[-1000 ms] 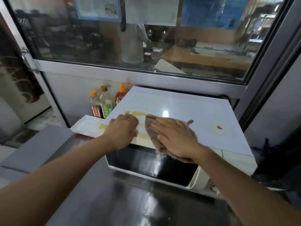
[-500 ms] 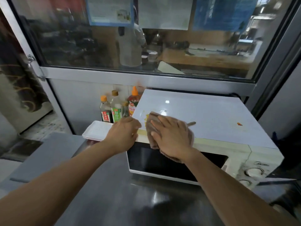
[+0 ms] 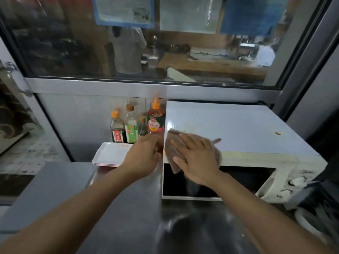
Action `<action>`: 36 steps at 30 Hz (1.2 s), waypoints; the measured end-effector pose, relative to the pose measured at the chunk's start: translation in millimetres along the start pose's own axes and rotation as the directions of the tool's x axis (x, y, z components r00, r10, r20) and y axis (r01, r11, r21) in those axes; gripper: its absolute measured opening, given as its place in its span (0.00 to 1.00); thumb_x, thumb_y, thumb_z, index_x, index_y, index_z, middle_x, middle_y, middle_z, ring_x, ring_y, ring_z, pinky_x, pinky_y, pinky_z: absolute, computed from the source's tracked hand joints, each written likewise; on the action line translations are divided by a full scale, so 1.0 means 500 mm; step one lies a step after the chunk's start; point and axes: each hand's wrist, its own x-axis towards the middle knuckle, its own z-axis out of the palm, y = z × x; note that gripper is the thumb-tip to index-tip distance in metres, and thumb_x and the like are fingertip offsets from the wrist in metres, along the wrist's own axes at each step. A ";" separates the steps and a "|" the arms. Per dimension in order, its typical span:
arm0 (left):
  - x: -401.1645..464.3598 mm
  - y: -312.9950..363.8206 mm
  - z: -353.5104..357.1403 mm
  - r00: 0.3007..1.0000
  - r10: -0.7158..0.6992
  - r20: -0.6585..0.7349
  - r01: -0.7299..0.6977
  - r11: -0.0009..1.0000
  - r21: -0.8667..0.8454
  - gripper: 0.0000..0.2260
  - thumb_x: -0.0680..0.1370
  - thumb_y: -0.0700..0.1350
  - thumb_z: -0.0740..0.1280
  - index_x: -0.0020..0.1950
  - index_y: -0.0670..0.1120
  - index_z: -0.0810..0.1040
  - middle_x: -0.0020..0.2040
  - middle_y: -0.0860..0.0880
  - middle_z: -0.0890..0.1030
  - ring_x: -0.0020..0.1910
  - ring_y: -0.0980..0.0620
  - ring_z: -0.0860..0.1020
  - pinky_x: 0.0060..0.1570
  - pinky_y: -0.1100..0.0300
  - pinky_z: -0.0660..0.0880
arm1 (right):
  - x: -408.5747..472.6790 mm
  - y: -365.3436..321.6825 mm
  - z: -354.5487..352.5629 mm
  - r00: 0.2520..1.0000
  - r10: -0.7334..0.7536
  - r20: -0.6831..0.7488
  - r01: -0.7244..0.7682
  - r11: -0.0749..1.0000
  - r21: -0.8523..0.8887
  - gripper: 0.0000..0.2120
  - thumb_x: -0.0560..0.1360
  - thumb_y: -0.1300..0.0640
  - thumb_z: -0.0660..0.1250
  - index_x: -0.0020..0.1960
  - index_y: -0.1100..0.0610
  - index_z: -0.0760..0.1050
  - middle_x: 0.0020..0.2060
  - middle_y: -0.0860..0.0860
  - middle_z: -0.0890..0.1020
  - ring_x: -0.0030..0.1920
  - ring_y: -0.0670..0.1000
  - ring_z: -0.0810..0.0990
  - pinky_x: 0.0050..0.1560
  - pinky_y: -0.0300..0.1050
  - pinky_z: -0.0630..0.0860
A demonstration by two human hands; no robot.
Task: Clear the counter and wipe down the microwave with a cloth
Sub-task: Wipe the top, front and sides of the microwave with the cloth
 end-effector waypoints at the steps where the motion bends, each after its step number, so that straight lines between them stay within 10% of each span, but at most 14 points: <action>1: 0.002 -0.004 -0.003 1.000 0.007 -0.006 -0.007 1.000 -0.008 0.17 0.74 0.36 0.64 0.62 0.44 0.75 0.61 0.46 0.77 0.60 0.47 0.73 0.57 0.60 0.68 | 0.014 -0.024 0.003 0.999 -0.032 -0.015 0.032 0.999 0.026 0.26 0.74 0.39 0.49 0.69 0.44 0.68 0.68 0.47 0.72 0.68 0.55 0.69 0.64 0.57 0.66; 7: 0.037 -0.018 -0.012 1.000 -0.014 -0.015 0.013 0.998 -0.060 0.16 0.76 0.39 0.64 0.64 0.46 0.73 0.62 0.47 0.76 0.62 0.49 0.71 0.57 0.62 0.66 | 0.070 0.009 -0.010 0.990 -0.139 0.027 0.128 0.959 0.254 0.21 0.78 0.42 0.54 0.71 0.39 0.63 0.73 0.40 0.62 0.73 0.44 0.56 0.73 0.46 0.48; 15: 0.104 -0.014 0.019 0.989 -0.143 0.021 0.144 0.987 -0.066 0.14 0.77 0.42 0.63 0.63 0.48 0.72 0.64 0.50 0.74 0.61 0.49 0.71 0.53 0.61 0.66 | 0.231 0.159 0.000 0.997 0.059 0.050 -0.070 0.958 0.278 0.17 0.82 0.49 0.52 0.69 0.44 0.67 0.70 0.47 0.68 0.70 0.52 0.66 0.71 0.54 0.60; 22: 0.182 -0.022 0.061 0.987 -0.148 0.069 0.151 0.988 -0.039 0.21 0.77 0.45 0.64 0.70 0.48 0.68 0.70 0.49 0.70 0.68 0.50 0.68 0.66 0.55 0.66 | 0.109 0.178 -0.009 0.980 -0.116 0.160 0.085 0.978 0.193 0.32 0.73 0.32 0.41 0.75 0.40 0.50 0.76 0.40 0.51 0.76 0.45 0.48 0.74 0.48 0.45; 30: 0.253 -0.030 0.085 0.988 -0.152 0.028 0.153 0.988 -0.016 0.16 0.76 0.44 0.67 0.63 0.45 0.74 0.64 0.50 0.73 0.62 0.52 0.71 0.58 0.63 0.65 | 0.278 0.333 0.049 0.968 0.233 0.093 -0.238 0.970 0.052 0.22 0.80 0.43 0.48 0.73 0.42 0.58 0.75 0.45 0.58 0.74 0.51 0.58 0.72 0.55 0.55; 36: 0.265 -0.042 0.084 0.995 -0.102 -0.022 0.102 0.995 -0.020 0.11 0.73 0.42 0.70 0.54 0.46 0.78 0.56 0.50 0.76 0.55 0.51 0.74 0.55 0.59 0.72 | 0.277 0.244 0.052 0.986 -0.127 0.111 0.114 0.987 0.112 0.30 0.74 0.36 0.43 0.75 0.40 0.54 0.76 0.44 0.56 0.75 0.49 0.55 0.73 0.54 0.53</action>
